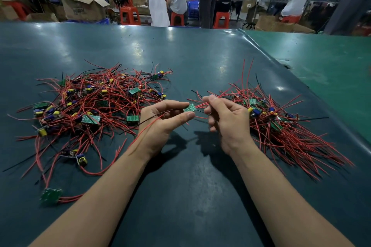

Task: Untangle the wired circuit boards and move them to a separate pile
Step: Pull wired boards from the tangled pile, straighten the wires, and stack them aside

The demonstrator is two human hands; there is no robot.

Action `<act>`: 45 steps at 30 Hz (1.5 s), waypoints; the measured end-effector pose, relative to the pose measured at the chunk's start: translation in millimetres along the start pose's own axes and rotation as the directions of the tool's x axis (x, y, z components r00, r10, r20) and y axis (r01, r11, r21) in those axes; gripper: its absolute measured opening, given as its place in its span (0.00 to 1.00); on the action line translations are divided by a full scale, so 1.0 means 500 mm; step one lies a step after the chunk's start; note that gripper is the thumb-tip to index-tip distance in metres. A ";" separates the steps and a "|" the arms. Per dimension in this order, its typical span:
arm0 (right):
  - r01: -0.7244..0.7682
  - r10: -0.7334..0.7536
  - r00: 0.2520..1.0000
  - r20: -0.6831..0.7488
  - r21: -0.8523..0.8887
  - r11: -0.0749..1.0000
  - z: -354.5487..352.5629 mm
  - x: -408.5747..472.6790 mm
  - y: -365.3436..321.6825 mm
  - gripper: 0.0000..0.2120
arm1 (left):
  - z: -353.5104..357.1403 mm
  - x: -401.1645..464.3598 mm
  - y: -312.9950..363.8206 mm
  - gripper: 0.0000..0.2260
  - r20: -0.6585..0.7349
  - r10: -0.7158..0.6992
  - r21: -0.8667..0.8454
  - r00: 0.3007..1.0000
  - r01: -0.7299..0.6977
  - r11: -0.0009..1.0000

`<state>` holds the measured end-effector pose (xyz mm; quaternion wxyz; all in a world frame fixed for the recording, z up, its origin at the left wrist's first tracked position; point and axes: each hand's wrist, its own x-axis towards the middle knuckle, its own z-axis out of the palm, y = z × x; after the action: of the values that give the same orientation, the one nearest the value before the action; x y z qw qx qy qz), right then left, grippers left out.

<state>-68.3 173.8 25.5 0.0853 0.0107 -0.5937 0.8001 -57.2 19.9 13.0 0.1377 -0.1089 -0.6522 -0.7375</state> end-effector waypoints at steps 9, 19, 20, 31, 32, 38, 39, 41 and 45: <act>0.135 -0.091 0.954 -0.286 0.137 0.981 -0.026 0.015 -0.011 0.14 | -0.015 0.015 -0.004 0.13 -0.056 -0.072 -0.196 0.996 0.060 0.979; 0.197 -0.126 0.934 0.335 -0.187 0.962 0.019 -0.034 0.028 0.05 | -0.001 0.004 0.013 0.12 0.108 -0.198 -0.185 0.974 0.216 0.959; 0.234 -0.163 0.931 0.326 -0.191 0.953 0.018 -0.035 0.029 0.05 | -0.002 0.005 0.012 0.12 0.109 -0.223 -0.173 0.969 0.240 0.955; 0.672 -0.578 0.737 0.350 -0.471 0.572 0.012 -0.033 0.037 0.10 | 0.009 0.013 0.023 0.22 0.059 -0.395 -0.135 0.917 0.400 0.907; 0.638 -0.588 0.762 0.272 -0.467 0.612 0.013 -0.032 0.033 0.09 | 0.008 0.013 0.025 0.22 0.054 -0.384 -0.147 0.922 0.388 0.910; 0.201 -0.110 0.870 -0.481 0.143 0.969 -0.011 0.000 0.001 0.15 | -0.008 0.008 -0.002 0.14 -0.165 0.115 0.412 0.979 -0.037 0.911; 0.141 -0.026 0.870 -0.493 0.198 0.970 -0.016 0.004 0.002 0.15 | -0.014 0.009 -0.008 0.13 -0.157 0.238 0.591 0.959 -0.102 0.800; 0.054 0.038 0.892 -0.451 0.190 0.980 -0.014 0.006 0.011 0.14 | -0.024 0.011 -0.011 0.10 -0.122 0.429 0.798 0.895 -0.168 0.578; 0.065 -0.036 0.952 -0.303 0.085 0.994 0.005 0.001 0.017 0.13 | -0.063 0.022 -0.005 0.08 -0.257 0.479 0.935 0.840 0.091 0.341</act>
<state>-70.4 169.2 18.1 0.1946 -0.0918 -0.5350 0.8170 -67.6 -11.5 10.4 0.4258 0.0988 -0.8722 -0.2194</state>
